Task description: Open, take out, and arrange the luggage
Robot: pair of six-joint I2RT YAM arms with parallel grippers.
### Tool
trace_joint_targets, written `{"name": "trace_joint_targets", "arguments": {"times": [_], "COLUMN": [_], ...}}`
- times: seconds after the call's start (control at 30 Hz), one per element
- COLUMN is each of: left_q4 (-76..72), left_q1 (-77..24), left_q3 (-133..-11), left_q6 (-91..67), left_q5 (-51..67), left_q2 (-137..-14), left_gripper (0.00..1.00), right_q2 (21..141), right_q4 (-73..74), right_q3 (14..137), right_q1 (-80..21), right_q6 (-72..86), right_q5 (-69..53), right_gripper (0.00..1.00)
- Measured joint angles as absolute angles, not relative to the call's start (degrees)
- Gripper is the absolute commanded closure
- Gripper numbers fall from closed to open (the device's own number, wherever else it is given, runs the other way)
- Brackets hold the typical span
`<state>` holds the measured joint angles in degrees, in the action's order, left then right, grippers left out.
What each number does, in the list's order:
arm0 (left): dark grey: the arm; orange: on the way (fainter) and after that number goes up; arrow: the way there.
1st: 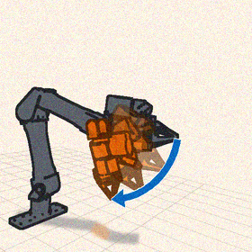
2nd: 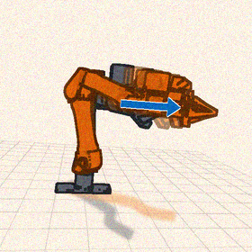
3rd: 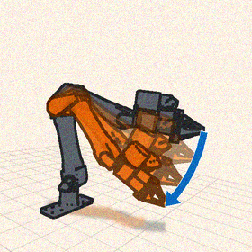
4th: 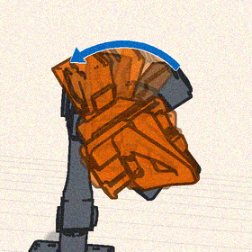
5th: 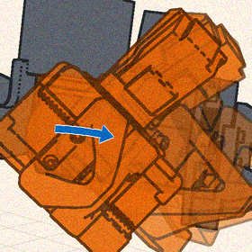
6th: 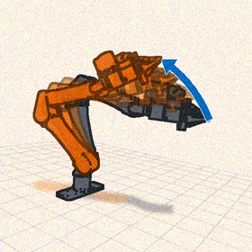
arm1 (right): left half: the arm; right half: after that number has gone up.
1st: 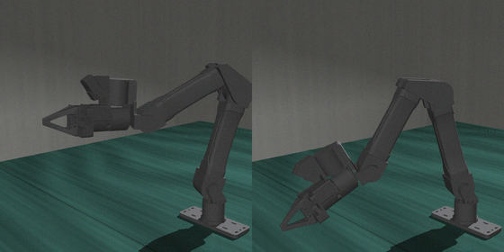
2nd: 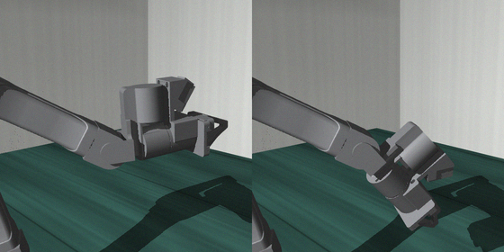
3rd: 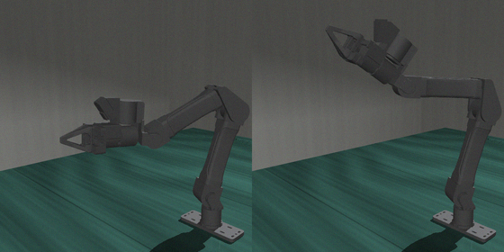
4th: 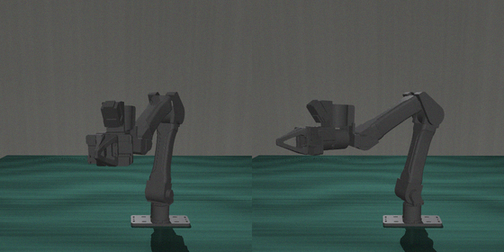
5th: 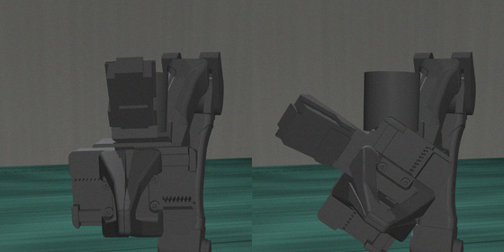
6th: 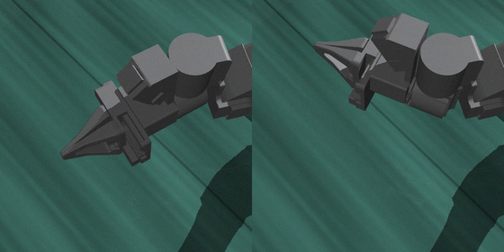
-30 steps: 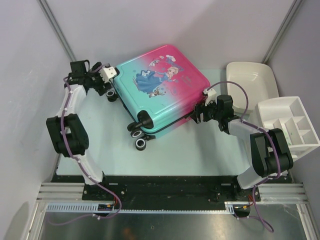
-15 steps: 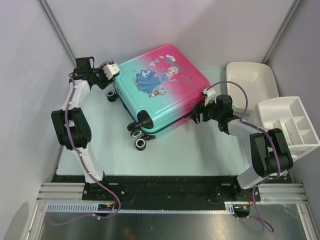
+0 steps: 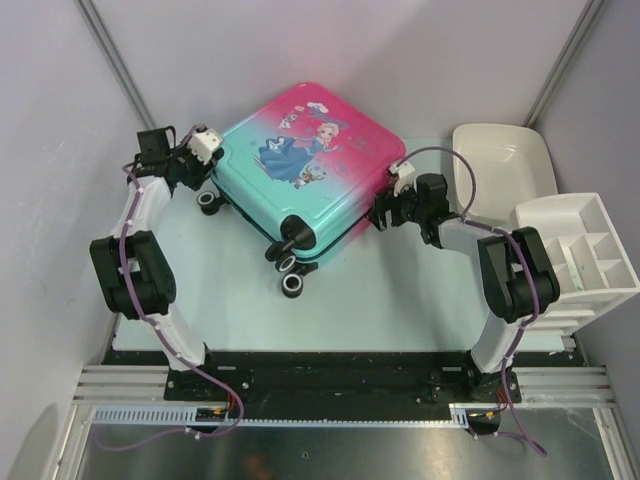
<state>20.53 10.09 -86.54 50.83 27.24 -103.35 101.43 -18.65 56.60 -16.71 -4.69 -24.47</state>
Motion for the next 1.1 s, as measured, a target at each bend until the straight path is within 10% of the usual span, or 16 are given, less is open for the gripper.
{"name": "trace_joint_targets", "arguments": {"times": [0.47,1.1], "left_q4": [19.46,19.38], "left_q1": [10.59,10.63], "left_q3": [-84.71,-84.66], "left_q6": [42.54,41.82], "left_q5": [26.17,26.26], "left_q2": [-101.82,-101.82], "left_gripper": [1.0,1.0], "right_q2": [94.89,100.71], "right_q4": [-10.15,-23.03], "right_q3": [59.07,54.96], "right_q1": [-1.48,-10.59], "right_q6": [-4.89,-4.64], "right_q5": [-40.51,-38.79], "right_gripper": [0.13,0.31]}}
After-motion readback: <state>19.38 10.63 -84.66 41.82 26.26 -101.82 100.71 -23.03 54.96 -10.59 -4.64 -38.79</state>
